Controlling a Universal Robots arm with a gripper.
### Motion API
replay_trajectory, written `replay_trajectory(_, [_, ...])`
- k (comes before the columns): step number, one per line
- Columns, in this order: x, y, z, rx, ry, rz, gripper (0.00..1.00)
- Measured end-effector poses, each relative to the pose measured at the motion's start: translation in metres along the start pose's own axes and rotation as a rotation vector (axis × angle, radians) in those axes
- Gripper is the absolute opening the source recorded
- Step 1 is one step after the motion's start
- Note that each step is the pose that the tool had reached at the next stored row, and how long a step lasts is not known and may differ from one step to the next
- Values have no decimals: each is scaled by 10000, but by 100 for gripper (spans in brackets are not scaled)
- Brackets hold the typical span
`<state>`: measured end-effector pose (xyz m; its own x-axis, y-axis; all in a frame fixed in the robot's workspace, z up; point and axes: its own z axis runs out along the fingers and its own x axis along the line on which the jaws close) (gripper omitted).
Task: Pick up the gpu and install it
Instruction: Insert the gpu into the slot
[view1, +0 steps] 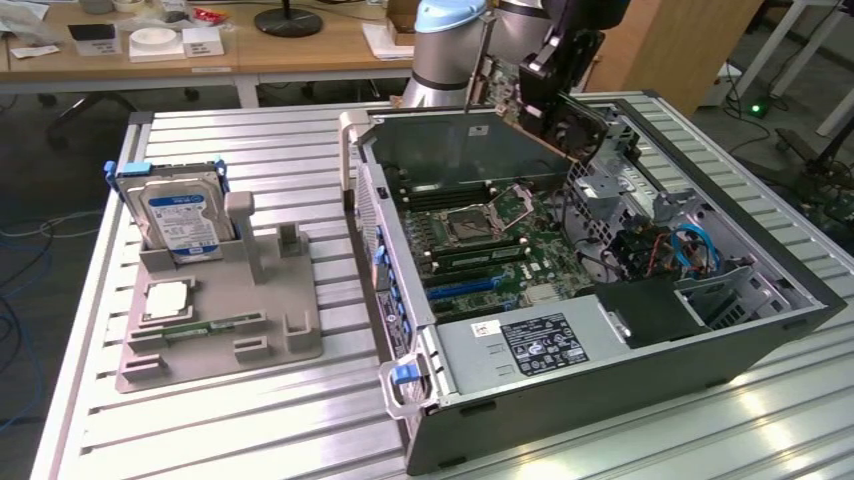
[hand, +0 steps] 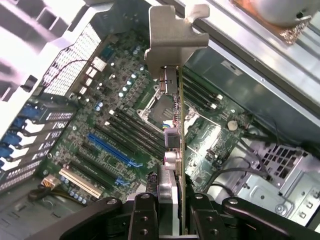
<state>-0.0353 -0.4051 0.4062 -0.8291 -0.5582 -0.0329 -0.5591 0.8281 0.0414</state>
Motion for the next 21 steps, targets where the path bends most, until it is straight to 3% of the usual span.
replay_trajectory(21, [2, 2, 1, -95, 118, -2866, 29])
